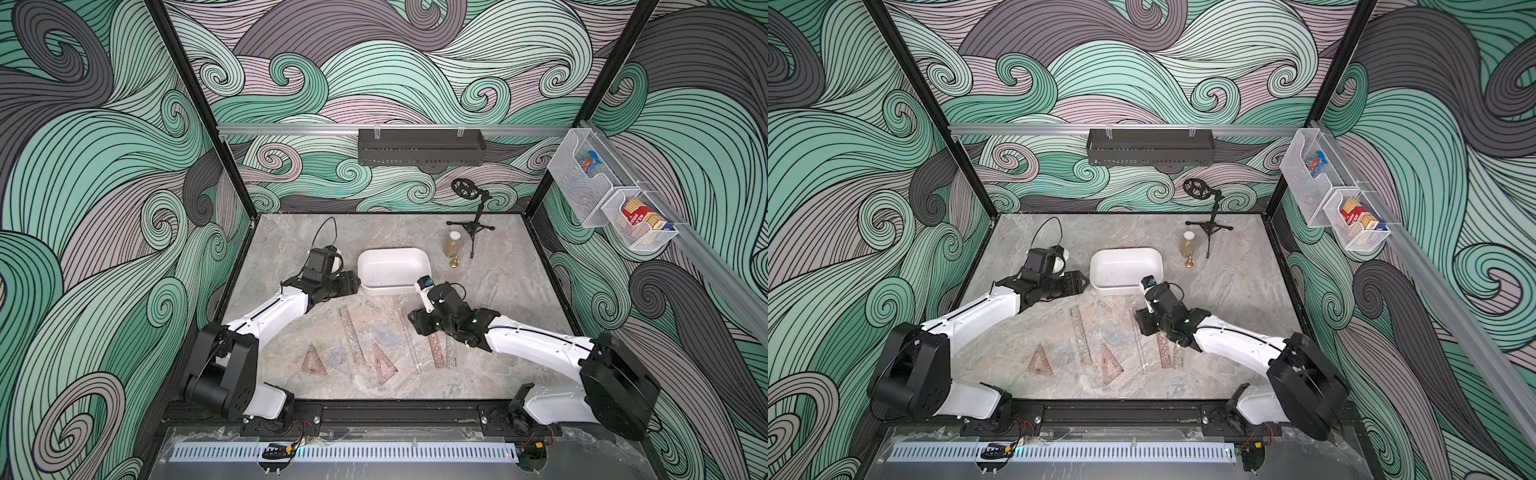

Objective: Put the scattered rulers into the storage box
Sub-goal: Adjust the storage box at the center of the board, then pick up the ruler from the center of the board.

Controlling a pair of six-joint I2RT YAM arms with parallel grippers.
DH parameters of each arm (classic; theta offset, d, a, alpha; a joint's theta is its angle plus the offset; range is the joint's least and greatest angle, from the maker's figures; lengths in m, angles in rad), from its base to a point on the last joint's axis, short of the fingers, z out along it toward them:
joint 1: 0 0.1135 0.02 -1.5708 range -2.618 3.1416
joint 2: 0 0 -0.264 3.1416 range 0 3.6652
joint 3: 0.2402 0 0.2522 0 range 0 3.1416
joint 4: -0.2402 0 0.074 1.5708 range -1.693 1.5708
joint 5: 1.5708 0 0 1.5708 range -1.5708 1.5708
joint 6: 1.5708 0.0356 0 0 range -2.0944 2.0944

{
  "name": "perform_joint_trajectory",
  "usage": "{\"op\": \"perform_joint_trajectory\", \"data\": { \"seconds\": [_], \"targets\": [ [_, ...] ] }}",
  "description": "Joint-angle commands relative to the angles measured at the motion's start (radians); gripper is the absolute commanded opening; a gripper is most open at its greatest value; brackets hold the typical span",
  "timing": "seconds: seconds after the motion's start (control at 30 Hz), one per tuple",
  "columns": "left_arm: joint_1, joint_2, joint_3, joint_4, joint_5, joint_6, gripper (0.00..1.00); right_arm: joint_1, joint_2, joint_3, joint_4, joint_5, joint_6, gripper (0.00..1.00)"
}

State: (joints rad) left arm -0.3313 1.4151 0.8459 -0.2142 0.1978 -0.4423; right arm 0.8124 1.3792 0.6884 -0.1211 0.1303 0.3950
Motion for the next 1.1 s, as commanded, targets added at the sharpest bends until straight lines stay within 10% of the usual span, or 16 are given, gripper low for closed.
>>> {"op": "perform_joint_trajectory", "data": {
  "seconds": [0.0, 1.07],
  "targets": [
    [-0.009, -0.031, 0.013, -0.094, -0.028, 0.086, 0.7, 0.062, 0.051, 0.002, -0.065, 0.043, 0.064, 0.55],
    [-0.001, -0.007, 0.004, -0.084, -0.041, 0.109, 0.72, 0.12, 0.229, 0.095, -0.153, 0.08, 0.09, 0.02]
  ]
}}
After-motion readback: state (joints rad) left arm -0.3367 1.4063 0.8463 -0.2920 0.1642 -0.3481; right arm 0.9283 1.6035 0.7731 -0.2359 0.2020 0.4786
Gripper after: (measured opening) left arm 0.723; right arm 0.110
